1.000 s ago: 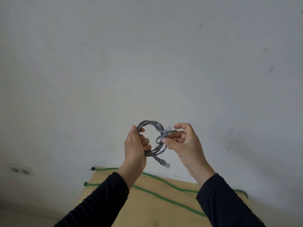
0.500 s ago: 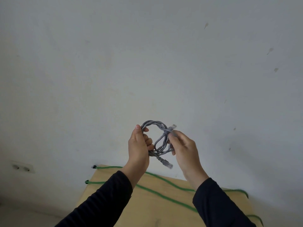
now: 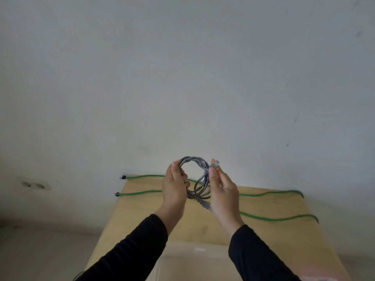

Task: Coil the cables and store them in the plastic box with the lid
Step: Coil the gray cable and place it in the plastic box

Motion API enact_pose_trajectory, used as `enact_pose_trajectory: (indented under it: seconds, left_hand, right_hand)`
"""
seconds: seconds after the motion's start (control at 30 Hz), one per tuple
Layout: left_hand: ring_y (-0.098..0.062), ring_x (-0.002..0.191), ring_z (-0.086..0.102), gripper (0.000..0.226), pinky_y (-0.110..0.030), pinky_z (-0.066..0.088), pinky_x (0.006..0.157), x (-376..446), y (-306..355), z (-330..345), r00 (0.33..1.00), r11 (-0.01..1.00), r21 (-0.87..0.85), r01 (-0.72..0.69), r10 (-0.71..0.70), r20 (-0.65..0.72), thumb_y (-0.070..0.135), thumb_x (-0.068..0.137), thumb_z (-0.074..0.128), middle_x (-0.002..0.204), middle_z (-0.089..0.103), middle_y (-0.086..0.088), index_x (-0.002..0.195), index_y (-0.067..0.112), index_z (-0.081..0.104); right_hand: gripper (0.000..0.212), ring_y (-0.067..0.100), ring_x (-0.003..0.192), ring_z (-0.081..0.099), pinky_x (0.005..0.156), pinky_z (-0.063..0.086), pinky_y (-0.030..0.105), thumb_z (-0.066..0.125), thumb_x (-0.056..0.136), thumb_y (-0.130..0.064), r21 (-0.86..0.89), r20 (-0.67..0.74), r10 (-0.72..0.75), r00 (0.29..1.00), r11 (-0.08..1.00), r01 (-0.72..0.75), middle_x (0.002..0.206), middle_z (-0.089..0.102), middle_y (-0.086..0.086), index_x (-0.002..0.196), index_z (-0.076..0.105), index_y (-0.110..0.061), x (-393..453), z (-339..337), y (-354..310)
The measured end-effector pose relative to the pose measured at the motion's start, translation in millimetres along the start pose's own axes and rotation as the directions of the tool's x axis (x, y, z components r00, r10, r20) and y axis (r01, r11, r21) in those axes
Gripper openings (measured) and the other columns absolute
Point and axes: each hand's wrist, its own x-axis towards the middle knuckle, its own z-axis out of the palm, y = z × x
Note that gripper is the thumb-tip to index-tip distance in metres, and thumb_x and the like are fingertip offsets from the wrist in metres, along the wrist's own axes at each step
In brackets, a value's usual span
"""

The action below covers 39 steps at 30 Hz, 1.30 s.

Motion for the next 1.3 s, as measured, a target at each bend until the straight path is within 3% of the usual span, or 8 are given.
enact_pose_trajectory:
  seconds: [0.07, 0.27, 0.5, 0.63, 0.77, 0.93, 1.17, 1.3]
  left_hand:
    - [-0.011, 0.057, 0.037, 0.033, -0.018, 0.035, 0.048, -13, -16, -10, 1.000, 0.998, 0.065, -0.023, 0.024, -0.002, 0.024, 0.101, 0.028, 0.069, 0.040, 0.002, 0.104, 0.015, 0.060]
    - [-0.009, 0.064, 0.053, 0.029, -0.016, 0.041, 0.060, -70, -74, -51, 1.000, 0.923, 0.384, -0.011, 0.016, -0.009, 0.020, 0.099, 0.033, 0.073, 0.056, 0.002, 0.111, 0.024, 0.059]
    - [0.000, 0.078, 0.055, 0.032, -0.012, 0.037, 0.061, -120, -117, -83, 0.997, 0.752, 0.659, 0.015, -0.058, 0.043, 0.026, 0.099, 0.033, 0.097, 0.056, 0.002, 0.123, 0.023, 0.055]
    - [-0.005, 0.080, 0.053, 0.033, -0.016, 0.035, 0.065, -132, -131, -91, 0.991, 0.692, 0.718, 0.071, -0.128, 0.025, 0.028, 0.099, 0.034, 0.106, 0.054, -0.002, 0.124, 0.024, 0.055]
    - [-0.014, 0.093, 0.059, 0.032, -0.022, 0.039, 0.071, -127, -138, -97, 0.965, 0.696, 0.686, 0.213, -0.262, -0.034, 0.029, 0.098, 0.040, 0.113, 0.063, -0.003, 0.124, 0.025, 0.058]
    - [-0.015, 0.106, 0.057, 0.031, -0.018, 0.039, 0.080, -114, -145, -103, 0.949, 0.639, 0.713, 0.289, -0.291, -0.124, 0.028, 0.097, 0.044, 0.124, 0.063, 0.000, 0.124, 0.023, 0.059]
    - [-0.026, 0.121, 0.048, 0.039, -0.026, 0.038, 0.092, -107, -154, -100, 0.921, 0.485, 0.821, 0.301, -0.371, -0.119, 0.016, 0.099, 0.033, 0.137, 0.048, -0.012, 0.136, 0.011, 0.044]
    - [-0.024, 0.139, 0.022, 0.050, -0.028, 0.023, 0.110, -113, -149, -100, 0.918, 0.412, 0.892, 0.184, -0.397, -0.006, 0.015, 0.099, 0.031, 0.152, 0.021, -0.014, 0.144, -0.001, 0.017]
  right_hand:
    - [0.032, 0.000, 0.110, 0.056, 0.097, 0.044, 0.024, 0.048, 0.094, -0.032, -0.001, -0.018, 0.061, 0.998, 0.998, -0.061, 0.117, 0.064, -0.011, 0.122, 0.060, -0.023, -17, 2, 14]
    - [0.029, 0.017, 0.061, 0.050, 0.058, 0.038, 0.030, 0.045, 0.095, -0.033, -0.111, -0.010, 0.221, 0.975, 0.969, -0.221, 0.061, 0.054, 0.000, 0.082, 0.064, -0.015, -82, -8, 64]
    - [0.018, -0.001, 0.074, 0.055, 0.069, 0.043, 0.028, 0.046, 0.095, -0.032, -0.154, 0.060, 0.444, 0.894, 0.889, -0.431, 0.079, 0.061, -0.015, 0.084, 0.060, -0.033, -132, -24, 98]
    - [0.022, 0.014, 0.088, 0.061, 0.079, 0.050, 0.038, 0.045, 0.095, -0.036, -0.160, 0.080, 0.538, 0.839, 0.838, -0.522, 0.092, 0.065, -0.006, 0.101, 0.064, -0.027, -146, -25, 119]
    - [0.027, 0.023, 0.081, 0.059, 0.068, 0.042, 0.032, 0.044, 0.095, -0.036, -0.168, 0.096, 0.603, 0.792, 0.794, -0.584, 0.084, 0.063, 0.003, 0.085, 0.064, -0.022, -144, -20, 133]
    - [0.031, 0.024, 0.085, 0.057, 0.069, 0.041, 0.031, 0.043, 0.096, -0.039, -0.178, 0.204, 0.754, 0.624, 0.656, -0.734, 0.093, 0.062, 0.009, 0.090, 0.061, -0.014, -134, -10, 143]
    - [0.034, 0.025, 0.099, 0.059, 0.082, 0.047, 0.034, 0.046, 0.094, -0.039, -0.331, 0.238, 0.745, 0.622, 0.665, -0.670, 0.105, 0.063, 0.009, 0.105, 0.062, -0.012, -134, -2, 149]
    - [0.037, 0.024, 0.091, 0.058, 0.066, 0.041, 0.025, 0.048, 0.093, -0.040, -0.529, 0.248, 0.640, 0.727, 0.719, -0.451, 0.102, 0.063, 0.009, 0.108, 0.062, -0.009, -137, -2, 148]
